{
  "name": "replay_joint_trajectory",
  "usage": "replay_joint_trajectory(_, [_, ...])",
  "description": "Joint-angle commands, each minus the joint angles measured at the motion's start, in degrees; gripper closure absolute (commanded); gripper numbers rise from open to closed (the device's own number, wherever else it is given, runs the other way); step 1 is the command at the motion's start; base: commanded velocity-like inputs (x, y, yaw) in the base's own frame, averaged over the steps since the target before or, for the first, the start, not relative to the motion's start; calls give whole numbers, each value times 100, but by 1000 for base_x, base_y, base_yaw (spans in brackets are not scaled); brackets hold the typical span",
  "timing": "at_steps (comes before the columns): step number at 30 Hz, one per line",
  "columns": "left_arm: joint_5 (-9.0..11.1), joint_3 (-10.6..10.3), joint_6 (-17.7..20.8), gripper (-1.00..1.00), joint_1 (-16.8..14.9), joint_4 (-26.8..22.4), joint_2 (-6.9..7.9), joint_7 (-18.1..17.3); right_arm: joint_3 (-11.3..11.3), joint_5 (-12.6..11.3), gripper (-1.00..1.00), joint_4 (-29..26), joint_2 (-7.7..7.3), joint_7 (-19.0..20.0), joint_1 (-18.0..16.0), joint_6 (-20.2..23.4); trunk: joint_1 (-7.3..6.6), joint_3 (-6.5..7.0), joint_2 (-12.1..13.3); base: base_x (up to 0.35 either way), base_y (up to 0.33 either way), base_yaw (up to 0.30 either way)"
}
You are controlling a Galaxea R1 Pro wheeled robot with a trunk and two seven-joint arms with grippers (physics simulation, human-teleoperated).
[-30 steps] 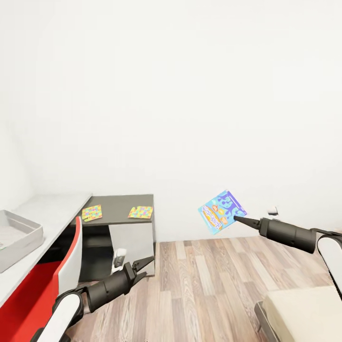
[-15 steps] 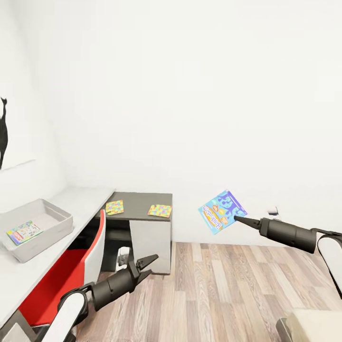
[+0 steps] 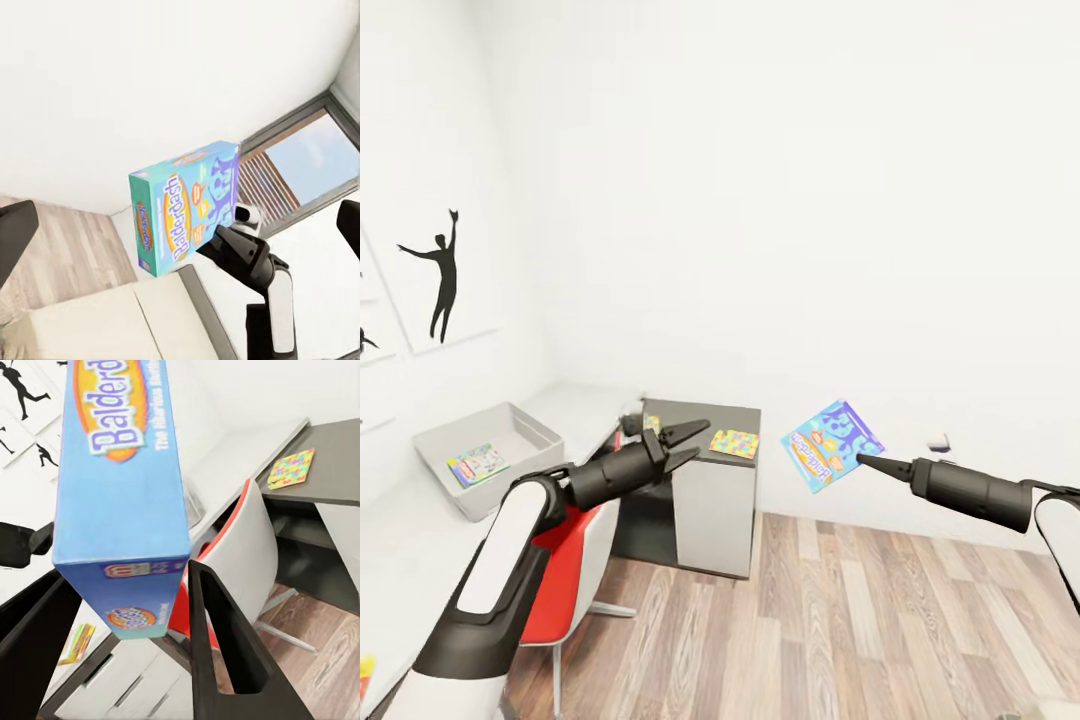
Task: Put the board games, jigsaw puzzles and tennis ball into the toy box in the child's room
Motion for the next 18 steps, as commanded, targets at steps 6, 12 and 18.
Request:
replay_joint_trajectory(6, [438,219,74,-100,-57,-15,-17,436,-13,7,100,-1,-56,38,-1,28,2,-3,-5,0,0,167])
replay_joint_trajectory(12, [623,325,114,-100,-18,-20,-2,669,-14,-1,100,-1,-92,38,-1,28,2,-3,-5,0,0,103])
replay_joint_trajectory(18, [716,561,155,-100,57,-17,166,769,-14,-3,100,-1,-119,38,-8,28,2,-3,-5,0,0,75])
